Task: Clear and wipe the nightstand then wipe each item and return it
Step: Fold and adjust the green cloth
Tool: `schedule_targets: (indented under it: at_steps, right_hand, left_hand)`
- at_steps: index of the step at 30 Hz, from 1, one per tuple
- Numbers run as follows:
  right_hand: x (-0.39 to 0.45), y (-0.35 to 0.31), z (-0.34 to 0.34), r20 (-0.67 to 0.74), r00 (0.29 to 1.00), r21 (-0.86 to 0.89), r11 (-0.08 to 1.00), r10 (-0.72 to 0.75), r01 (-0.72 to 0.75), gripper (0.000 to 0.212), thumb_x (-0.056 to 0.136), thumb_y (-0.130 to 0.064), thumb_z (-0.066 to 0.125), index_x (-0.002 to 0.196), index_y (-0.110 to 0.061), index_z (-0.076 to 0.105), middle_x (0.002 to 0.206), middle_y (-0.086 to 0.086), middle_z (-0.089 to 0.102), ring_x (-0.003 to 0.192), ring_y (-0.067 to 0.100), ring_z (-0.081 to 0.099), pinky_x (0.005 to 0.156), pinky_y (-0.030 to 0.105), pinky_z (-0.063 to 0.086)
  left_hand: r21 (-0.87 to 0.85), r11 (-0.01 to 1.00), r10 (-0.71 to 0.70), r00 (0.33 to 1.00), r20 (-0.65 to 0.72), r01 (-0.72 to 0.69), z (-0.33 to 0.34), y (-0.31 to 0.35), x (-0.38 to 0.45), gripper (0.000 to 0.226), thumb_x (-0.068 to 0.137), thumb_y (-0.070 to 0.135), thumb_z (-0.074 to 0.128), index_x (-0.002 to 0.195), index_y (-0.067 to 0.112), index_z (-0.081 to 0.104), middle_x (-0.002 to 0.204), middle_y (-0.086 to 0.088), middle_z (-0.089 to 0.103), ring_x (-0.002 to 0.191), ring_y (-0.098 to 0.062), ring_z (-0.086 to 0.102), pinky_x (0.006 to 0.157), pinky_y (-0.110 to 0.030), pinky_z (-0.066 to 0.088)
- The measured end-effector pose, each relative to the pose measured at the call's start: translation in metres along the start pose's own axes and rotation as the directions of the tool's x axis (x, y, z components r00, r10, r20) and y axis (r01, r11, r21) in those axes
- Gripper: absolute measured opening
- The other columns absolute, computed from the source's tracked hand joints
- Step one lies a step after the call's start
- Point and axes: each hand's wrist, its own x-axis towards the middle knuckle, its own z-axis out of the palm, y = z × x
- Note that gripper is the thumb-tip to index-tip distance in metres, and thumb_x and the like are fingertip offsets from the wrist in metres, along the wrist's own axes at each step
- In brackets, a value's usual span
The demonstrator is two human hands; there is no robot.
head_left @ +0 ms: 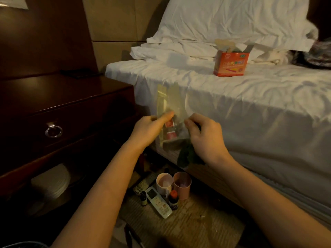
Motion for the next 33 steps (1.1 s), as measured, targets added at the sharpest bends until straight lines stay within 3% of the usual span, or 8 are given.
schedule_targets:
  at_steps: [7, 10, 13, 16, 19, 23, 30, 33]
  right_hand:
    - [0.011, 0.005, -0.005, 0.112, 0.975, -0.052, 0.981, 0.190, -0.185, 0.032, 0.097, -0.024, 0.048, 0.067, -0.017, 0.053, 0.062, -0.003, 0.051, 0.066, 0.018, 0.049, 0.057, 0.028, 0.033]
    - [0.016, 0.000, -0.013, -0.252, 0.912, 0.187, 0.941, 0.323, -0.281, 0.024, 0.098, -0.027, 0.047, 0.083, -0.013, 0.060, 0.072, -0.003, 0.055, 0.073, 0.014, 0.053, 0.065, 0.027, 0.037]
    - [0.014, -0.014, -0.020, -0.531, 0.838, 0.365, 0.927, 0.126, 0.092, 0.008, 0.095, -0.024, 0.052, 0.087, -0.021, 0.052, 0.079, -0.007, 0.056, 0.073, -0.002, 0.054, 0.069, 0.017, 0.041]
    - [0.007, -0.011, -0.005, -0.223, 0.955, 0.060, 0.975, -0.195, 0.213, 0.013, 0.084, -0.022, 0.064, 0.093, -0.024, 0.057, 0.094, 0.001, 0.058, 0.091, 0.014, 0.054, 0.076, 0.018, 0.037]
    - [0.003, 0.000, 0.010, 0.079, 0.943, -0.265, 0.905, -0.324, 0.334, 0.018, 0.082, -0.012, 0.068, 0.098, -0.009, 0.064, 0.097, 0.007, 0.058, 0.098, 0.026, 0.048, 0.074, 0.021, 0.029]
    - [-0.003, -0.003, 0.010, 0.135, 0.882, -0.285, 0.835, -0.451, 0.471, 0.013, 0.081, -0.012, 0.065, 0.092, -0.004, 0.065, 0.088, 0.010, 0.060, 0.085, 0.031, 0.056, 0.064, 0.042, 0.051]
    - [-0.022, -0.015, 0.015, 0.124, 0.840, -0.287, 0.791, -0.529, 0.541, 0.018, 0.086, -0.021, 0.052, 0.088, -0.011, 0.067, 0.083, 0.002, 0.061, 0.077, 0.021, 0.055, 0.057, 0.031, 0.048]
    - [-0.026, -0.018, 0.018, 0.138, 0.811, -0.269, 0.766, -0.569, 0.583, 0.029, 0.086, -0.024, 0.044, 0.094, -0.010, 0.068, 0.088, 0.003, 0.062, 0.080, 0.021, 0.056, 0.062, 0.030, 0.047]
  left_hand:
    - [-0.015, 0.988, 0.149, 0.985, -0.090, -0.151, 0.007, -0.004, 0.000, 0.039, 0.094, 0.041, 0.053, 0.093, 0.009, 0.075, 0.089, -0.008, 0.073, 0.083, -0.015, 0.068, 0.080, -0.032, 0.051]
    - [0.099, 0.987, 0.132, 0.989, -0.069, -0.125, 0.015, -0.015, 0.003, 0.045, 0.092, 0.048, 0.052, 0.086, 0.009, 0.073, 0.085, -0.012, 0.072, 0.082, -0.025, 0.068, 0.083, -0.046, 0.053]
    - [0.024, 0.995, 0.097, 0.995, 0.000, -0.097, 0.019, -0.015, -0.003, 0.044, 0.084, 0.060, 0.054, 0.080, 0.020, 0.073, 0.082, -0.006, 0.073, 0.082, -0.024, 0.069, 0.084, -0.050, 0.053]
    - [-0.126, 0.986, 0.099, 0.992, -0.073, -0.107, 0.022, -0.006, -0.007, 0.054, 0.082, 0.059, 0.057, 0.080, 0.008, 0.073, 0.083, -0.017, 0.072, 0.085, -0.034, 0.068, 0.084, -0.054, 0.052]
    - [-0.307, 0.944, 0.057, 0.973, -0.222, -0.125, 0.017, 0.000, -0.009, 0.071, 0.072, 0.064, 0.059, 0.079, -0.005, 0.067, 0.082, -0.029, 0.067, 0.081, -0.037, 0.067, 0.081, -0.055, 0.052]
    - [-0.520, 0.845, -0.074, 0.936, -0.345, -0.125, 0.007, 0.004, -0.007, 0.032, 0.093, 0.035, 0.058, 0.076, 0.011, 0.071, 0.063, -0.001, 0.070, 0.065, -0.016, 0.068, 0.063, -0.032, 0.056]
    - [-0.428, 0.884, -0.033, 0.888, -0.459, -0.189, 0.019, 0.003, -0.014, 0.048, 0.093, 0.036, 0.058, 0.051, 0.012, 0.058, 0.046, 0.008, 0.054, 0.053, -0.007, 0.050, 0.061, -0.033, 0.043]
    - [-0.415, 0.885, 0.003, 0.894, -0.448, -0.211, 0.017, 0.000, -0.011, 0.041, 0.093, 0.036, 0.057, 0.055, 0.025, 0.069, 0.064, 0.001, 0.068, 0.073, -0.020, 0.066, 0.077, -0.044, 0.054]
